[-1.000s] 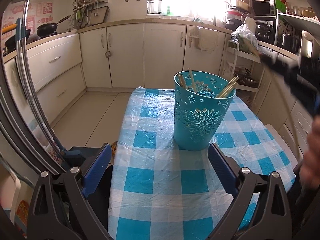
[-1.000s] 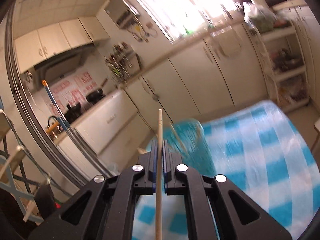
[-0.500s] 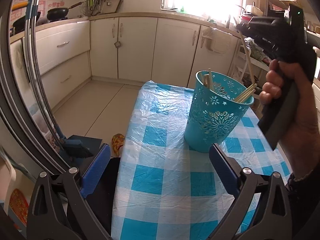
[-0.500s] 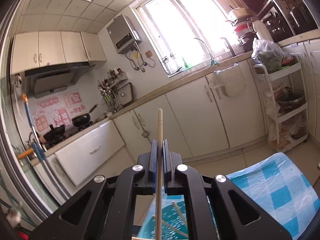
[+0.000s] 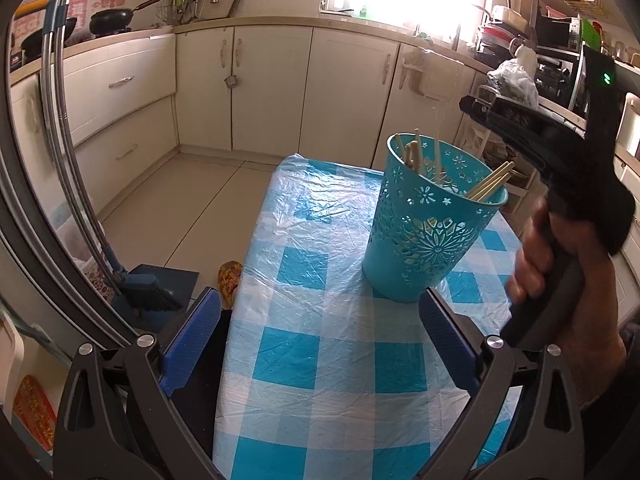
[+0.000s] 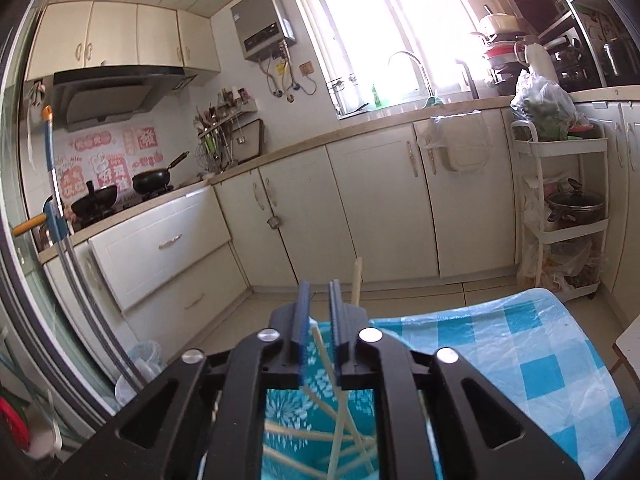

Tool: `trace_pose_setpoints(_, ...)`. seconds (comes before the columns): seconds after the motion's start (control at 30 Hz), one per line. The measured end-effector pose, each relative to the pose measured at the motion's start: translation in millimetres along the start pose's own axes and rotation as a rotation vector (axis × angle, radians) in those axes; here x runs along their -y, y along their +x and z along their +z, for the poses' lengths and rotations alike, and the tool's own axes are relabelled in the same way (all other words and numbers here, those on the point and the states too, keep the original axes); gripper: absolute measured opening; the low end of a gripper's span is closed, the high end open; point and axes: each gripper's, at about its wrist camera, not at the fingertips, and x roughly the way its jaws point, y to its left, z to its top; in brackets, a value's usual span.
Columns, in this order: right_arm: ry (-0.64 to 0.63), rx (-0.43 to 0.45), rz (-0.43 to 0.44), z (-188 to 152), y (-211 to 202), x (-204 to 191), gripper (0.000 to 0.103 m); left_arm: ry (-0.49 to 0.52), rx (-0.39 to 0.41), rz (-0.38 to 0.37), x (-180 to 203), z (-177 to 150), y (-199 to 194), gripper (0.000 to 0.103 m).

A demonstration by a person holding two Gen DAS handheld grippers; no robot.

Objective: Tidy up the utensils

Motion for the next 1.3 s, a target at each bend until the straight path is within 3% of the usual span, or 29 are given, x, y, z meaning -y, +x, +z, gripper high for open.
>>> trace_pose_setpoints(0.07, 0.004, -0.026, -0.004, -4.9, -14.4, 1.4, 0.033, 0.01, 0.004, 0.0, 2.5, 1.2, -5.4, 0.095)
trace_pose_setpoints(0.13, 0.015, -0.043, -0.022, -10.2, -28.4, 3.1, 0.056, 0.025, 0.008, 0.004, 5.9, 1.7, -11.5, 0.095)
trace_pose_setpoints(0.33, 0.045, -0.14, -0.104, -24.8, -64.7, 12.6, 0.086, 0.068, 0.02, 0.012, 18.2, 1.9, -33.6, 0.095)
trace_pose_setpoints(0.43, 0.054, -0.196, -0.154, -28.7, -78.6, 14.5, 0.095, 0.093, 0.014, 0.033, 26.3, 3.5, -46.3, 0.095)
trace_pose_setpoints(0.73, 0.055, -0.245, -0.244, -25.1, -139.8, -2.0, 0.096, 0.201, 0.083, 0.023, 47.1, 1.0, -108.1, 0.095)
trace_pose_setpoints(0.97, 0.087, -0.214, -0.224, -10.6, -197.1, -21.3, 0.096, 0.148, 0.112, 0.019, 43.3, 2.2, -156.2, 0.095)
trace_pose_setpoints(1.3, 0.075, -0.146, -0.204, 0.5, -266.2, -61.5, 0.096, 0.155, 0.132, 0.02, 49.7, -6.3, -216.2, 0.095)
